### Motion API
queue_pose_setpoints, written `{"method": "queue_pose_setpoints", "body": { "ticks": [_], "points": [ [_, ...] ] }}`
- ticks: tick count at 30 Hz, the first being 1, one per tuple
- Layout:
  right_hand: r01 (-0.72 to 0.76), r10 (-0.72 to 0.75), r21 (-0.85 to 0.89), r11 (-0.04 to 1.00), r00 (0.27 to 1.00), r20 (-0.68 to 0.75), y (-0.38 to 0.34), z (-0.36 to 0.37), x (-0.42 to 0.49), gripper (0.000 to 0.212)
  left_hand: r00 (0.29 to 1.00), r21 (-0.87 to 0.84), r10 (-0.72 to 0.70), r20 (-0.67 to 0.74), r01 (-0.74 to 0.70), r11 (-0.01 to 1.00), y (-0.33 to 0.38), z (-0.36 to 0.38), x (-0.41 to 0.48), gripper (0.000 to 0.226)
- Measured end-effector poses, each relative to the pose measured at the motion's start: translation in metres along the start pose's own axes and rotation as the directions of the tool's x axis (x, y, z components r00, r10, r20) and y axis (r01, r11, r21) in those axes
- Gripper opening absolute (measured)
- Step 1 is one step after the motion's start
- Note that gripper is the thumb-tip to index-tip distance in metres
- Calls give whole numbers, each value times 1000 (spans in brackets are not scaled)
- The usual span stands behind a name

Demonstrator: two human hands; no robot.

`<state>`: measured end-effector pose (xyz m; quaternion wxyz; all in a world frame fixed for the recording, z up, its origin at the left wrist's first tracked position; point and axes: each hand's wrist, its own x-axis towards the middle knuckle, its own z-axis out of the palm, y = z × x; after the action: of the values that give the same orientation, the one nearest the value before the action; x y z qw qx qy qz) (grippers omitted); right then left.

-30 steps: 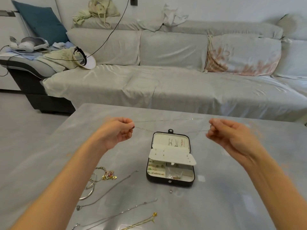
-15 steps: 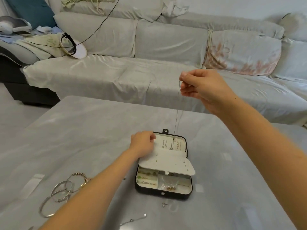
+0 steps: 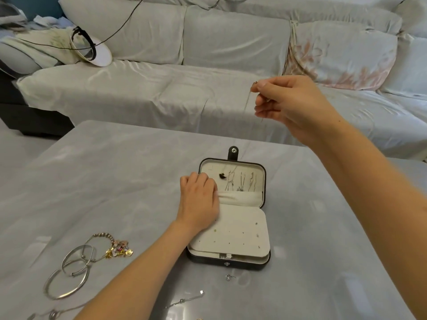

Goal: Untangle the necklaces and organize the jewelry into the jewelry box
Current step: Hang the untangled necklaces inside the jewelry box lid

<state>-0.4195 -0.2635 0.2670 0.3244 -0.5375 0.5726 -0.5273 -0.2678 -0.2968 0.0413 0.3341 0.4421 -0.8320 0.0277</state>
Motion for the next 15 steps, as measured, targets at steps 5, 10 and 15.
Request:
{"method": "queue_pose_setpoints", "body": {
  "ticks": [5,10,15],
  "points": [
    [-22,22,3,1000,998,63,9,20,6,15,998,-104,-7,-61,1,995,4,-9,-2,14],
    [-42,50,-73,996,992,120,21,31,8,15,992,-137,-13,-125,-4,991,5,-13,-5,8],
    [-7,73,-319,948,978,196,43,40,1,13,992,-150,-24,-125,5,989,4,-13,-5,5]
  ]
}}
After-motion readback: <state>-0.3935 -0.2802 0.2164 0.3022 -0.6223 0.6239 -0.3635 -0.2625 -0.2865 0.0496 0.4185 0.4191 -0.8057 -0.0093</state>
